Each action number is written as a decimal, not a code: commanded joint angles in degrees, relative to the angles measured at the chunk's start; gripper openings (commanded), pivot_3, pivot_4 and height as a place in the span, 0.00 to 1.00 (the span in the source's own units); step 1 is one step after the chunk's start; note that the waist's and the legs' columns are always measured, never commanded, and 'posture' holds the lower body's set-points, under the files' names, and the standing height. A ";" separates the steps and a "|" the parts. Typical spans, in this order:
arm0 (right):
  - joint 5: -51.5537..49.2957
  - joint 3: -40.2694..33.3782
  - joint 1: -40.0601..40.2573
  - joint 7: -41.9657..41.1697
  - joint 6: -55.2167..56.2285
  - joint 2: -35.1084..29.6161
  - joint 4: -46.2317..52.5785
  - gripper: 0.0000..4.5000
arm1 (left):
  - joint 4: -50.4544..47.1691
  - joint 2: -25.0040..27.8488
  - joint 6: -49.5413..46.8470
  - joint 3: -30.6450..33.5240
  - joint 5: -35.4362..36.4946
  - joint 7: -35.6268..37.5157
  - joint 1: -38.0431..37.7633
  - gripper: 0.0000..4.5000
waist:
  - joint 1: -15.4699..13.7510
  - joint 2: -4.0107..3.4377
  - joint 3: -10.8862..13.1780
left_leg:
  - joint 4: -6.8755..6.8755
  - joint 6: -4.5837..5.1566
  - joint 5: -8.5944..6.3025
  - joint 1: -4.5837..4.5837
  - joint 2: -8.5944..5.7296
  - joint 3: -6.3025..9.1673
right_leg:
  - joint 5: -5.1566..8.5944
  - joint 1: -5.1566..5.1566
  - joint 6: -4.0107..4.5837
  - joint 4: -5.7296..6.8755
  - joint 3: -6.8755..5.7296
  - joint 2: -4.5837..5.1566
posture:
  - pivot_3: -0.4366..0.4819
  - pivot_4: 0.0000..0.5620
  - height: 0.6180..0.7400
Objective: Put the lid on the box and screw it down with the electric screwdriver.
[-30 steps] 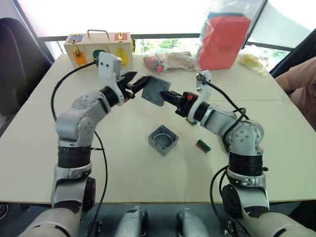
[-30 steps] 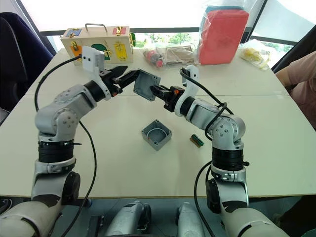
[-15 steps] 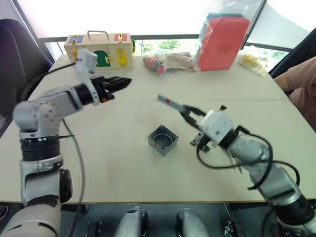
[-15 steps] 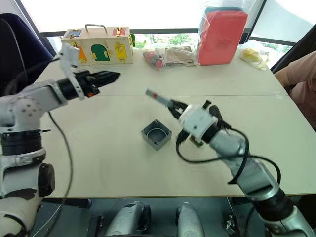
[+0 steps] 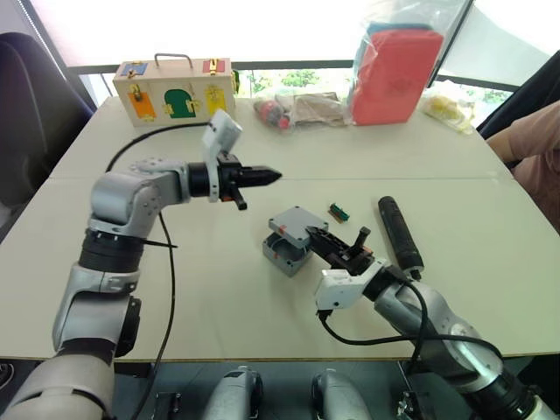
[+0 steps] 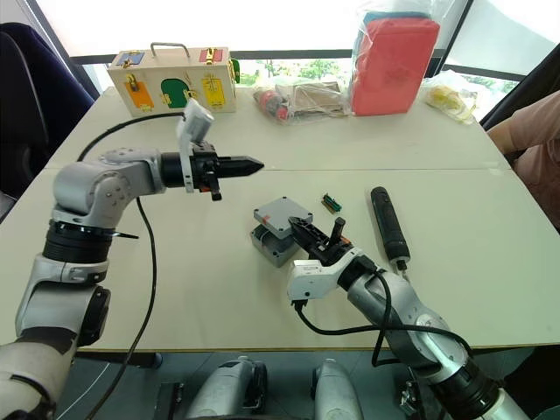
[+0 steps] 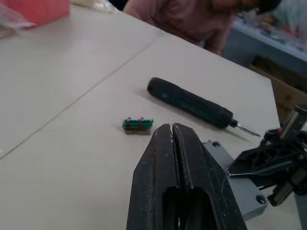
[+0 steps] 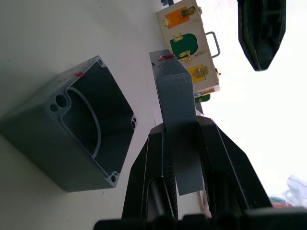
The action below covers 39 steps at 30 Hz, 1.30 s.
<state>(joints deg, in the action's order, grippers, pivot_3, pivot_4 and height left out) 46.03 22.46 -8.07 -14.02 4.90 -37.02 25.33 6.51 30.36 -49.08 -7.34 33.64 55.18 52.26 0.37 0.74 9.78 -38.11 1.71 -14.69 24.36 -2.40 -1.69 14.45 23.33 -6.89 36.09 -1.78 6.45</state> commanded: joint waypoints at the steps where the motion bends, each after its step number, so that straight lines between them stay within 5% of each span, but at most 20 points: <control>1: 2.05 -0.35 -0.25 -0.95 1.78 0.74 0.13 0.04 | 1.85 -1.19 3.85 -1.54 -2.96 1.86 0.75 0.00 | 0.02 0.00 0.00 | -0.01 0.00 0.00 0.00 0.00 0.00 | 0.00 -0.01 0.00 0.00 0.00 0.00 | 0.48 0.27 1.00; 39: 7.44 -0.48 -0.69 -5.13 7.41 3.16 -7.07 0.04 | -2.32 -0.75 10.07 -10.58 -14.89 7.02 -6.70 0.00 | -0.07 0.00 -0.02 | -0.06 0.07 -0.02 -0.03 0.01 0.03 | 0.00 -0.07 0.00 0.04 -0.01 -0.02 | 0.48 0.27 1.00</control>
<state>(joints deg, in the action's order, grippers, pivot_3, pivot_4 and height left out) 53.69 21.73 -10.24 -17.82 12.39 -33.97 18.84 5.52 29.06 -41.05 -16.99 20.59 61.78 45.37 0.31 0.73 9.76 -38.18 1.79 -14.72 24.32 -2.39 -1.66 14.45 23.23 -6.89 36.12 -1.79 6.43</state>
